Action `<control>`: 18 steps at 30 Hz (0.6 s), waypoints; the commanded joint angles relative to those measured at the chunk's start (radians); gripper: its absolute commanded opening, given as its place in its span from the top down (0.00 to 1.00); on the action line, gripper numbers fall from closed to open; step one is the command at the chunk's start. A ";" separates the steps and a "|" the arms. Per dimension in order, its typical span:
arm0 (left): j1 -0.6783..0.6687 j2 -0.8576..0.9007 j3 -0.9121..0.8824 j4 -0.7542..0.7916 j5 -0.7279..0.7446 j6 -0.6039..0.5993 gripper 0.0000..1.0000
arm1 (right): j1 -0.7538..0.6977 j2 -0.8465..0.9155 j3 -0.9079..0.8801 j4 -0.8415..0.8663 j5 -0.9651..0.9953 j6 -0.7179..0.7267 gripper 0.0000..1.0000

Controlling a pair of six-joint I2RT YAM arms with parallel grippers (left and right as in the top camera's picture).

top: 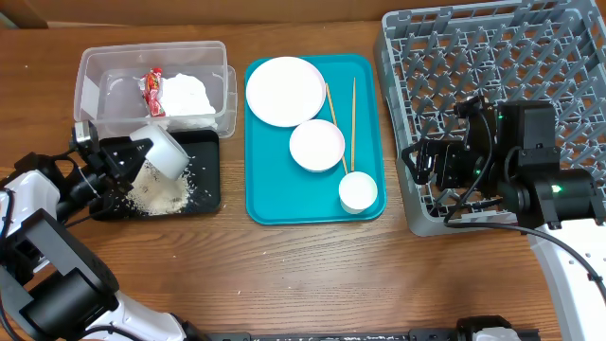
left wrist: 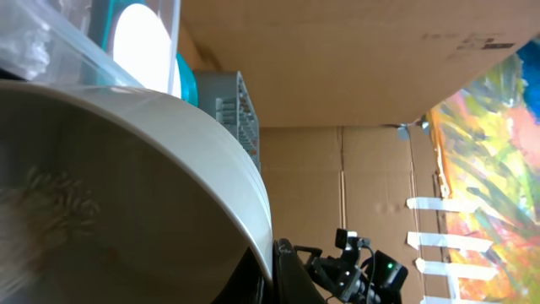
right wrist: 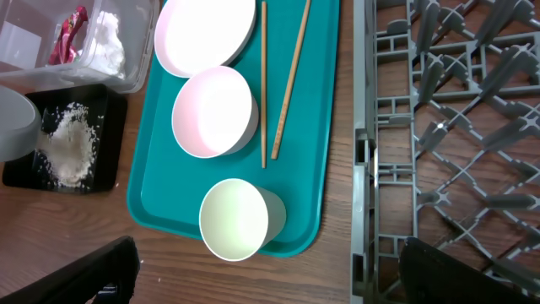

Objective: Sort waste into correct bins and load items into the dishwasher
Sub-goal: 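Tilt the bowl with the left gripper to pour rice onto the black tray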

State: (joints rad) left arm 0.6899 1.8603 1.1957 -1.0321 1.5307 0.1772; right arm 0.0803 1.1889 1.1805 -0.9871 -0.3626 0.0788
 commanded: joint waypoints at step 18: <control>-0.002 -0.017 -0.004 0.127 0.051 -0.203 0.96 | 0.003 0.003 0.018 0.005 -0.006 0.005 0.00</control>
State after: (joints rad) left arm 0.6899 1.8603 1.1904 -0.9009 1.4815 0.0341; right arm 0.0803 1.1892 1.1805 -0.9867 -0.3622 0.0788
